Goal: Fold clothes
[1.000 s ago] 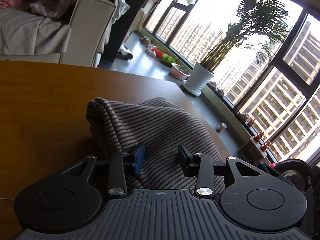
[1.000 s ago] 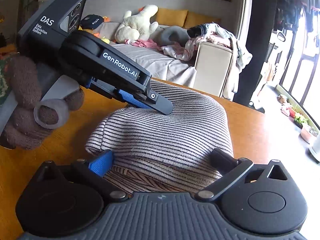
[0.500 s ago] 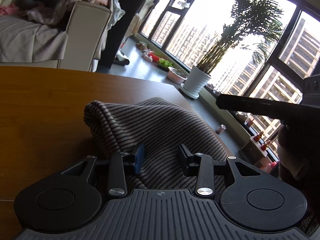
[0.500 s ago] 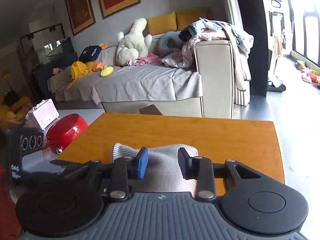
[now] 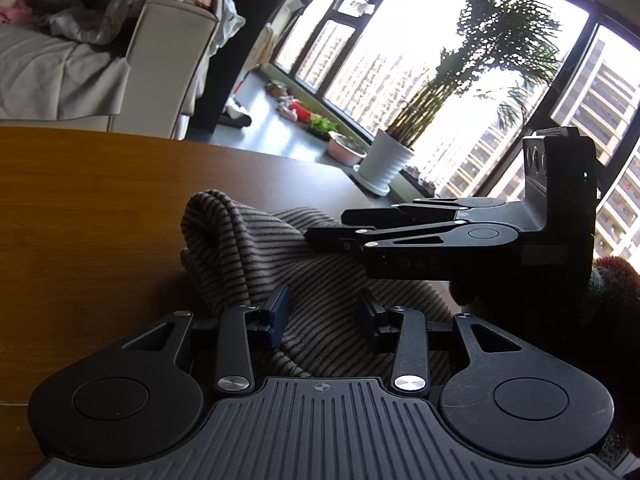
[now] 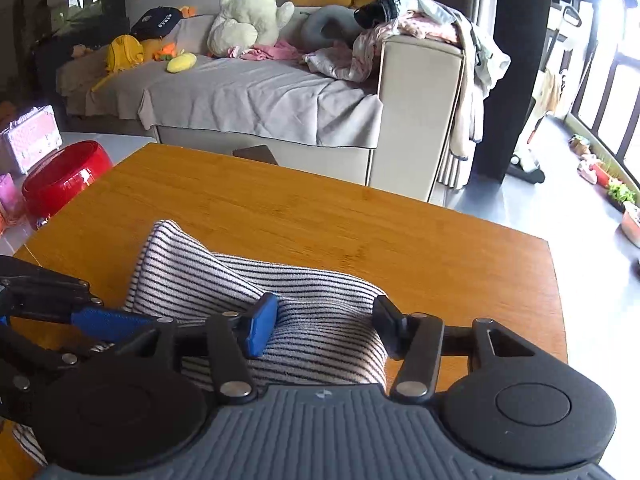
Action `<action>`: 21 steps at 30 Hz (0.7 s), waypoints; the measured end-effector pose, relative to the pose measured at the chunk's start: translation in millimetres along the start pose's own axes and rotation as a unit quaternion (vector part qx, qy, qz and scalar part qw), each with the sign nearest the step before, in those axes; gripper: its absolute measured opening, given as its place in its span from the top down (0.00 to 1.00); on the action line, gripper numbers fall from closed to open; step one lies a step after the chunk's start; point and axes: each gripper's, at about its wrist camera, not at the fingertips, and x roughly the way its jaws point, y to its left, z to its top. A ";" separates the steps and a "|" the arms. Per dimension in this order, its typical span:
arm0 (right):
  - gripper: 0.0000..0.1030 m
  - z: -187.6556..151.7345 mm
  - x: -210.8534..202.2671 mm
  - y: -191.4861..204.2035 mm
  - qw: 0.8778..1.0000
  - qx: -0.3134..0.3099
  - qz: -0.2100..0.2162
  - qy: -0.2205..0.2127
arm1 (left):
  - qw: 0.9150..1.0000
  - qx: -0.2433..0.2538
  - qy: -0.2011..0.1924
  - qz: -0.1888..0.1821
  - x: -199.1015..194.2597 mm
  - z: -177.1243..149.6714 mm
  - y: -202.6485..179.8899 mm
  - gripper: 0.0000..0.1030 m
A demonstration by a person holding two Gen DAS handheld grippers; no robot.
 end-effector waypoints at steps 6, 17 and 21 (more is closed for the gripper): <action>0.43 -3.9 -12.3 0.4 1.000 -0.007 -0.013 -0.016 | 0.998 -0.005 -0.018 0.064 -30.2 12.6 -24.4 0.45; 0.21 -23.8 -41.7 -18.1 0.998 0.033 0.028 -0.053 | 0.992 -0.022 0.045 0.119 -11.0 -3.5 -22.1 0.34; 0.13 -50.8 -61.6 -45.8 0.989 0.099 0.110 -0.028 | 0.993 -0.044 0.050 0.096 -17.3 -12.4 -15.3 0.34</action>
